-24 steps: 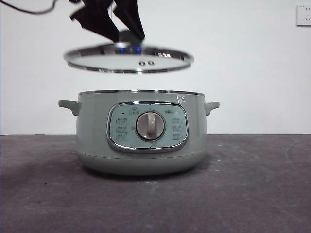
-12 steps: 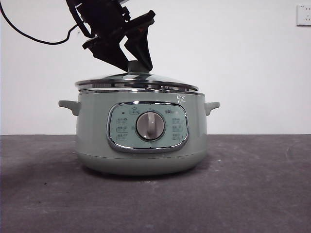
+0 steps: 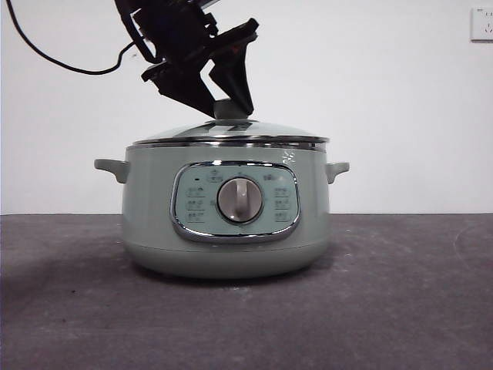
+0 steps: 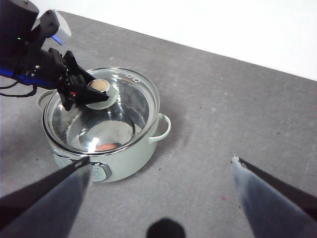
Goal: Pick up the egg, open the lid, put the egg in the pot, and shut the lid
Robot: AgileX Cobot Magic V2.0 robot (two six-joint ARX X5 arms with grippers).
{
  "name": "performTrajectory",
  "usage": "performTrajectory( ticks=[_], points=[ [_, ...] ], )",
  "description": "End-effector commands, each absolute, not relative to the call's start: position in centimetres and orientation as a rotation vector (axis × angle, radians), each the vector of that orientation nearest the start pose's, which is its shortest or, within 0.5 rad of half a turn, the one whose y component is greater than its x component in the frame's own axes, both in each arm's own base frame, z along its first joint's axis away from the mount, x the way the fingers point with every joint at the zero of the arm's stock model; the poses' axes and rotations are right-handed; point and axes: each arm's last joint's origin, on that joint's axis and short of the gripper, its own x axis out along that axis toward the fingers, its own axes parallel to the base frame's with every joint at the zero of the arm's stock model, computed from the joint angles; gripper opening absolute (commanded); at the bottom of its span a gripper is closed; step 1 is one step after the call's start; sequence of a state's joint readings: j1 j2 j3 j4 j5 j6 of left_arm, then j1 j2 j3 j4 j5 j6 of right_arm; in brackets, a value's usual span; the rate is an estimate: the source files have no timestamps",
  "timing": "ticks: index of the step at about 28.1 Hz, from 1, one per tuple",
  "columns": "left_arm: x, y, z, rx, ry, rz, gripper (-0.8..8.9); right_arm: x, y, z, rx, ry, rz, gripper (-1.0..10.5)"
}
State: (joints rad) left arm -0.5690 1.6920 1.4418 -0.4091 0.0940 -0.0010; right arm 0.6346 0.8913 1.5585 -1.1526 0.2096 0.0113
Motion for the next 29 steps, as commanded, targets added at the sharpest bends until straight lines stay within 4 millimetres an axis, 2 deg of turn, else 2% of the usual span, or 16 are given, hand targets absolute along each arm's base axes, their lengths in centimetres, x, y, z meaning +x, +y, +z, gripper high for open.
performTrajectory(
  ticks=[1, 18, 21, 22, 23, 25, 26, 27, 29],
  points=[
    [31.64, -21.35, 30.50, 0.156, 0.646, -0.664, -0.08, 8.10, 5.23, 46.35, -0.190, 0.444, 0.415, 4.7],
    [30.99, -21.14, 29.71, 0.203, 0.744, -0.615, -0.08, 8.10, 5.23, 46.35, -0.191, 0.445, 0.415, 4.7],
    [30.91, -21.09, 29.61, 0.206, 0.758, -0.613, 0.18, 8.10, 5.23, 46.34, -0.190, 0.445, 0.416, 4.7],
    [30.91, -21.08, 29.61, 0.207, 0.759, -0.613, 0.78, 8.10, 5.23, 46.34, -0.190, 0.445, 0.416, 4.7],
    [30.92, -21.08, 29.61, 0.207, 0.758, -0.611, 1.84, 8.10, 5.23, 46.34, -0.190, 0.445, 0.416, 4.7],
    [30.92, -21.07, 29.63, 0.206, 0.757, -0.612, 4.48, 8.08, 5.22, 46.30, -0.192, 0.450, 0.417, 4.7],
    [30.92, -21.07, 29.63, 0.207, 0.757, -0.611, 5.48, 8.06, 5.21, 46.26, -0.194, 0.455, 0.417, 4.7],
    [30.92, -21.06, 29.63, 0.206, 0.757, -0.612, 6.02, 8.03, 5.19, 46.19, -0.197, 0.462, 0.417, 4.7],
    [30.83, -21.00, 29.75, 0.207, 0.757, -0.612, 5.98, 7.97, 5.16, 46.01, -0.205, 0.482, 0.421, 4.7]
  ],
)
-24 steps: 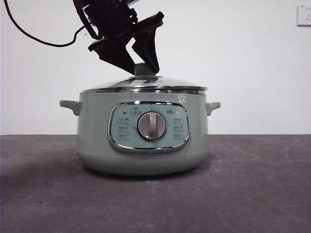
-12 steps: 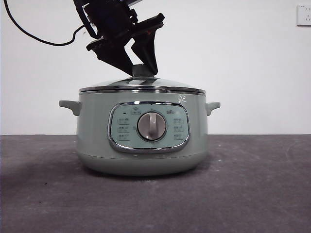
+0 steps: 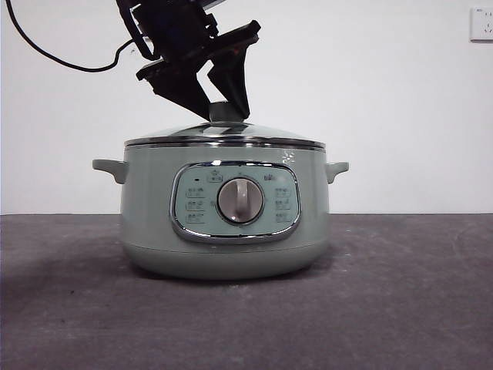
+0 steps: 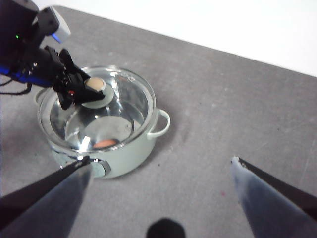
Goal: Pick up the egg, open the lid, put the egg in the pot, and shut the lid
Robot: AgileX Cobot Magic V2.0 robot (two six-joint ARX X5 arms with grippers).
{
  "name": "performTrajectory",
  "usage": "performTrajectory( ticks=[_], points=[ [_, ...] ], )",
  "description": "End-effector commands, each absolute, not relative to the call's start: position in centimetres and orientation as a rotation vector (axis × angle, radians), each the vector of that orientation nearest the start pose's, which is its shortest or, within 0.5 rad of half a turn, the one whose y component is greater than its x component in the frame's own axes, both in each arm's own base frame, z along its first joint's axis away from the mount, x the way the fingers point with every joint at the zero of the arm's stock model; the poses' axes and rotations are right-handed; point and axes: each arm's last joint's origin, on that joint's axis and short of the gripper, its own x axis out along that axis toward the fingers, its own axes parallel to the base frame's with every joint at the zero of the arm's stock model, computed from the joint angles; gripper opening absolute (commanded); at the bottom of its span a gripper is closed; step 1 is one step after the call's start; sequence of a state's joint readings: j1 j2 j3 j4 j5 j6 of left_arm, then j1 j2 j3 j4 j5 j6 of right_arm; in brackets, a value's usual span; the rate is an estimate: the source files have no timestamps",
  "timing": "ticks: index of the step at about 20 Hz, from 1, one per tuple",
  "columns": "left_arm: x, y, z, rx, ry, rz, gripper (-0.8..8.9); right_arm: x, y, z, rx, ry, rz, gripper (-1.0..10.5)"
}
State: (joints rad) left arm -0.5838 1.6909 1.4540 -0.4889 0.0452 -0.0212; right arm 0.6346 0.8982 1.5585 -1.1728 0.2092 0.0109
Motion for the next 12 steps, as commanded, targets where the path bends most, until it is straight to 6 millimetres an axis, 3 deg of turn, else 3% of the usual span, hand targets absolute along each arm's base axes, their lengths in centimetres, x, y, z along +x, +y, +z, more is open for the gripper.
performTrajectory(
  ticks=[1, 8, 12],
  points=[
    [30.8, -21.0, 29.8, 0.206, 0.756, -0.612, 5.98, 8.0, 5.2, 45.9, -0.206, 0.493, 0.433, 4.7],
    [29.4, -20.1, 32.1, 0.193, 0.709, -0.617, 5.98, 8.3, 5.8, 45.3, -0.205, 0.580, 0.541, 4.7],
    [27.0, -18.5, 34.9, 0.184, 0.684, -0.624, 5.98, 8.7, 6.5, 44.8, -0.199, 0.655, 0.627, 4.7]
  ],
)
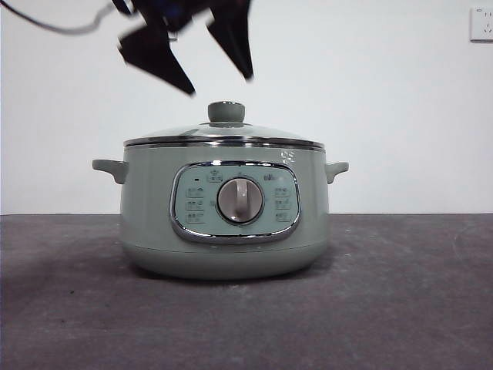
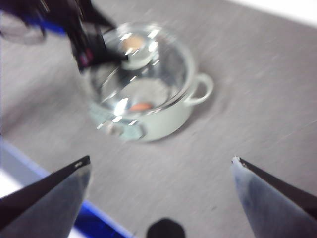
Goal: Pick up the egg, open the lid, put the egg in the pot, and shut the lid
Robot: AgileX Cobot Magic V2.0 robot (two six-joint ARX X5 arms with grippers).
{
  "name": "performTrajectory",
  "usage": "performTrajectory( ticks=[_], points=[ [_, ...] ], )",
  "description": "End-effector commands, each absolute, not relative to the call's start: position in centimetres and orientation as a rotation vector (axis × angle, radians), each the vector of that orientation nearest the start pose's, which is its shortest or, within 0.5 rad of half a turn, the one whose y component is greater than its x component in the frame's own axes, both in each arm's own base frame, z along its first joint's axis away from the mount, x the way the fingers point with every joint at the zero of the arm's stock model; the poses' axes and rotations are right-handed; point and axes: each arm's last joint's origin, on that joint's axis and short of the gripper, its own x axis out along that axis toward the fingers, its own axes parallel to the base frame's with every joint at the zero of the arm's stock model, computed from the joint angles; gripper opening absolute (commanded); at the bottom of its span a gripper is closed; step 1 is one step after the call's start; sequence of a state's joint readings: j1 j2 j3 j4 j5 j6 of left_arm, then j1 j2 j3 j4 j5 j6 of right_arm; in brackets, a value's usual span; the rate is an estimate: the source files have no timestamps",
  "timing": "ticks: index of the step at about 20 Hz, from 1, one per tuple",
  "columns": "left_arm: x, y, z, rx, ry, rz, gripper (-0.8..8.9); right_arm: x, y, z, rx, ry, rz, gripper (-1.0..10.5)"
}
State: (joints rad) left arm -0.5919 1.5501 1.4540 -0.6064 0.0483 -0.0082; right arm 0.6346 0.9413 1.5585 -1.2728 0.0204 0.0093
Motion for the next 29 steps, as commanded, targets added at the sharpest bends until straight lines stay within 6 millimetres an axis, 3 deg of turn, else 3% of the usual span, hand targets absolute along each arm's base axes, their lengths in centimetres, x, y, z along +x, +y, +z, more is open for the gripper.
performTrajectory(
  ticks=[1, 6, 9, 10, 11, 13, 14, 29],
  points=[
    [26.1, -17.9, 35.8, 0.182, 0.679, -0.627, 5.98, 8.9, 6.7, 44.6, -0.198, 0.680, 0.649, 4.7],
    [20.0, -14.2, 39.4, 0.147, 0.725, -0.742, 5.98, 10.0, 7.6, 43.6, -0.229, 0.799, 0.677, 4.7],
    [17.0, -12.2, 40.6, 0.146, 0.748, -0.752, 5.90, 10.5, 8.1, 43.3, -0.239, 0.832, 0.674, 4.7],
    [16.1, -11.6, 40.8, 0.149, 0.758, -0.752, 5.48, 10.6, 8.2, 43.2, -0.237, 0.837, 0.680, 4.6],
    [15.4, -11.1, 40.9, 0.149, 0.773, -0.756, 4.31, 10.7, 8.3, 43.2, -0.227, 0.847, 0.706, 4.0],
    [14.3, -10.5, 41.1, 0.143, 0.793, -0.778, 0.57, 10.7, 8.6, 43.1, -0.207, 0.861, 0.788, 1.4],
    [14.0, -10.3, 41.2, 0.139, 0.798, -0.789, -0.05, 10.7, 8.7, 43.1, -0.213, 0.859, 0.828, -0.1],
    [14.0, -10.3, 41.3, 0.139, 0.790, -0.787, -0.03, 10.6, 8.7, 43.2, -0.195, 0.855, 0.850, 0.0]
  ],
)
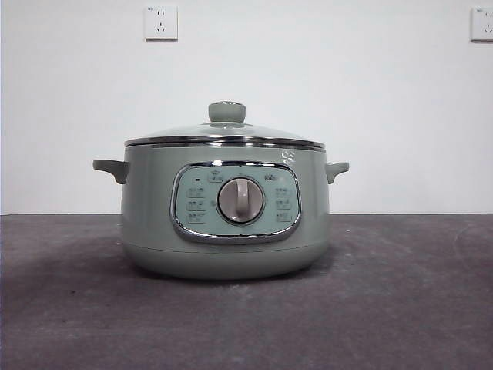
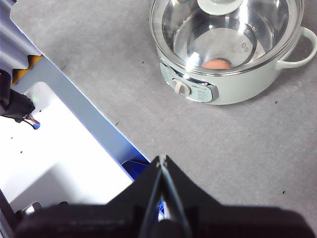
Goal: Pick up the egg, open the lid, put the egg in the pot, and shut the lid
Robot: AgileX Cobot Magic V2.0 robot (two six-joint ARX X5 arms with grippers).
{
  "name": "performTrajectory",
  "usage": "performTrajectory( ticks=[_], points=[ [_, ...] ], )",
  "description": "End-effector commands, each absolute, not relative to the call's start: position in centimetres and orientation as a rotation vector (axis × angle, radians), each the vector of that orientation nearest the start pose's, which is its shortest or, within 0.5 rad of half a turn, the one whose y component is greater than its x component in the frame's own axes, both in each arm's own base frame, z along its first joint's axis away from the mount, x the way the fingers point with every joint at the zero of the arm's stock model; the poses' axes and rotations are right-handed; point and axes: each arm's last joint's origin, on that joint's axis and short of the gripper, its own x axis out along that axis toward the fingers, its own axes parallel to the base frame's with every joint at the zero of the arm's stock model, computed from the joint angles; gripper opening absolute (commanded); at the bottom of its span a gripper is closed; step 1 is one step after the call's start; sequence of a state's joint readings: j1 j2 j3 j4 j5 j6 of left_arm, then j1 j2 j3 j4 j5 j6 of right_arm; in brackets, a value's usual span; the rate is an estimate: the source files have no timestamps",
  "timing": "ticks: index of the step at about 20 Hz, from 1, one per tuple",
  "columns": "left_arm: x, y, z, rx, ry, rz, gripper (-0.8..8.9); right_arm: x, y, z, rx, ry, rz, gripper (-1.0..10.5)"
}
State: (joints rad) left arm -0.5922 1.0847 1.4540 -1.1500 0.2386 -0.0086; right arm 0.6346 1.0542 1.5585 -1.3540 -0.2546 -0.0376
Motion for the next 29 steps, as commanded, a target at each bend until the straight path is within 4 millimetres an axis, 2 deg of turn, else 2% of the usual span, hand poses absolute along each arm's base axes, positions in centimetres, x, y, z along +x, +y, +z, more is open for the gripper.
performTrajectory(
  ticks=[1, 4, 6, 9, 12, 15, 19, 22, 24, 26, 29],
  points=[
    [14.0, -10.3, 41.3, 0.139, 0.790, -0.787, -0.03, 10.6, 8.7, 43.2, -0.195, 0.855, 0.850, 0.0],
    [14.0, -10.2, 41.5, 0.137, 0.754, -0.783, -0.03, 10.6, 8.7, 43.2, -0.195, 0.854, 0.850, 0.0],
    [14.1, -9.4, 42.4, 0.161, 0.637, -0.721, -0.03, 10.6, 8.7, 43.2, -0.195, 0.854, 0.850, 0.0],
    [13.7, -6.9, 44.7, 0.182, 0.272, -0.630, -0.03, 10.6, 8.7, 43.2, -0.195, 0.854, 0.850, 0.0],
    [11.8, -4.0, 44.5, 0.154, -0.036, -0.525, -0.03, 10.6, 8.7, 43.2, -0.195, 0.854, 0.850, 0.0],
    [10.0, -1.9, 41.0, 0.174, -0.205, -0.329, -0.03, 10.6, 8.7, 43.2, -0.195, 0.854, 0.850, 0.0],
    [9.2, -0.5, 33.3, 0.165, -0.201, -0.055, -0.03, 10.6, 8.7, 43.2, -0.195, 0.854, 0.850, 0.0],
    [9.2, -0.2, 27.2, 0.156, -0.134, -0.009, -0.03, 10.4, 8.6, 43.3, -0.194, 0.848, 0.851, 0.0],
    [9.4, -0.2, 24.1, 0.141, -0.085, -0.012, -0.03, 10.4, 8.6, 43.3, -0.194, 0.848, 0.851, 0.0],
    [9.6, -0.1, 21.6, 0.125, -0.040, -0.010, -0.03, 10.4, 8.6, 43.3, -0.194, 0.848, 0.851, 0.0],
    [9.8, -0.1, 19.2, 0.124, -0.004, -0.011, -0.03, 10.4, 8.6, 43.3, -0.194, 0.848, 0.851, 0.0]
  ],
)
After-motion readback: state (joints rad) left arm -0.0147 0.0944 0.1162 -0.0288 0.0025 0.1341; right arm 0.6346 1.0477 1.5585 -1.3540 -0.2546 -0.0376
